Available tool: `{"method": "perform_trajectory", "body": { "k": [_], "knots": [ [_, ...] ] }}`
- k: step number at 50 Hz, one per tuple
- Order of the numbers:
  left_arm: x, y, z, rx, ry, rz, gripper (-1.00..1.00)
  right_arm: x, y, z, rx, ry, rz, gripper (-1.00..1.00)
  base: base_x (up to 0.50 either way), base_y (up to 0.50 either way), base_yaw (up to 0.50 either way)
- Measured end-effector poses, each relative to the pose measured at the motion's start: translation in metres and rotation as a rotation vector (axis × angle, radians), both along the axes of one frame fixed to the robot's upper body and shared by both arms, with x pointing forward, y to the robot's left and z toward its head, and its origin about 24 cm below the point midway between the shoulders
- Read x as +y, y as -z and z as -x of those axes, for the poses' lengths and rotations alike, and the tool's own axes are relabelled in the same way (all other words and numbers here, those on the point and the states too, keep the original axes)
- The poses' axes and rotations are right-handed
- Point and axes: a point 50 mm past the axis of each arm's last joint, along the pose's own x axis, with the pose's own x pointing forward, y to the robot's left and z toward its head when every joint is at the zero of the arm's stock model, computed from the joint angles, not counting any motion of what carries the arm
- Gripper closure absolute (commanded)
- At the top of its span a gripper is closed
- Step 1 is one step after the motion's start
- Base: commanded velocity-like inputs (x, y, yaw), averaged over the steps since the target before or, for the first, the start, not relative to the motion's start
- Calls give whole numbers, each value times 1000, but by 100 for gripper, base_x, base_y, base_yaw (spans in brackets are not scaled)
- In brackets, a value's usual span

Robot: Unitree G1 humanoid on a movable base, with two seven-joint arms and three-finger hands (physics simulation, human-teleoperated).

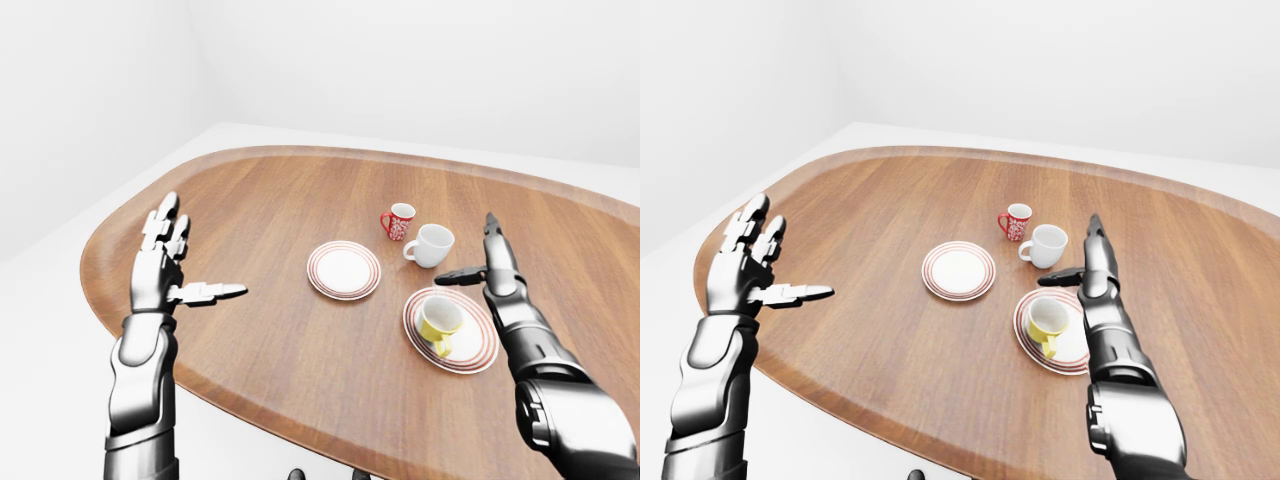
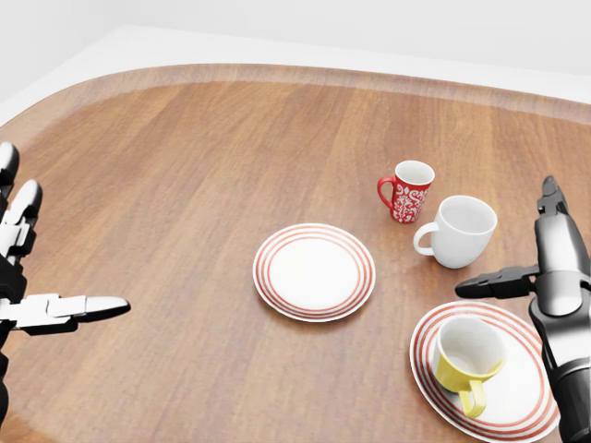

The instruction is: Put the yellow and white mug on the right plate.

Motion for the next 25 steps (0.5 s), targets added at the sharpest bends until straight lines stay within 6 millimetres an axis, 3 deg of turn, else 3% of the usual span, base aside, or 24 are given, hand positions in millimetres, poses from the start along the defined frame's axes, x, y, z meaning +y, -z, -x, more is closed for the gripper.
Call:
{"method": "perform_trajectory", "body": {
  "k": [12,25],
  "knots": [
    [-2,-3,2,-14,6,-3,-88,15,-24,6,-91,-64,-10,-100,0,0,0],
    [-6,-9,6,-44,21,-9,-88,59,-64,24,-308,-269,7,-100,0,0,0]
  ]
}}
